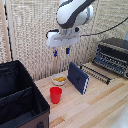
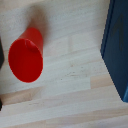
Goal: Kindly spot and seek the red cup placed ahead of you. Cautiously adjust your gripper towards the red cup, gripping it gently. Find the after-storage area of the caddy. Relocate the red cup in your grip over the rear portion and softly release it into the compartment.
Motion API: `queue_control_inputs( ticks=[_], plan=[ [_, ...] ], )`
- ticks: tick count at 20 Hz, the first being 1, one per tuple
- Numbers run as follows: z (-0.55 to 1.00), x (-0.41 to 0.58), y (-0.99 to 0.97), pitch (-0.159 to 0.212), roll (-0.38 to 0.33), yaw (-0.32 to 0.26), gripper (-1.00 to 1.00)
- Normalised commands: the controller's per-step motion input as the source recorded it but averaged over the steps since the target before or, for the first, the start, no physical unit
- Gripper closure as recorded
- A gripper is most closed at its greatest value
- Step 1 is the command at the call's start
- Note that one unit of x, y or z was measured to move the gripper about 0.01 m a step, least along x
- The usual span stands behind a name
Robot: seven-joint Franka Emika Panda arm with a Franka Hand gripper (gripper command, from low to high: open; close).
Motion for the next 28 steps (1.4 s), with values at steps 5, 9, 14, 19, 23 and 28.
queue_control_inputs(
  ticks=[5,9,14,19,23,28],
  plan=[
    [-0.10,-0.488,0.24,0.000,-0.023,0.000,-1.00],
    [-0.09,-0.492,0.24,0.000,-0.021,0.000,-1.00],
    [-0.12,-0.390,0.22,0.000,-0.017,0.000,-1.00],
    [-0.20,-0.332,0.31,0.000,-0.039,0.000,-1.00],
    [-0.24,-0.165,0.39,0.000,-0.060,0.000,-1.00],
    [-0.28,-0.038,0.31,0.000,-0.042,0.002,-1.00]
  ],
)
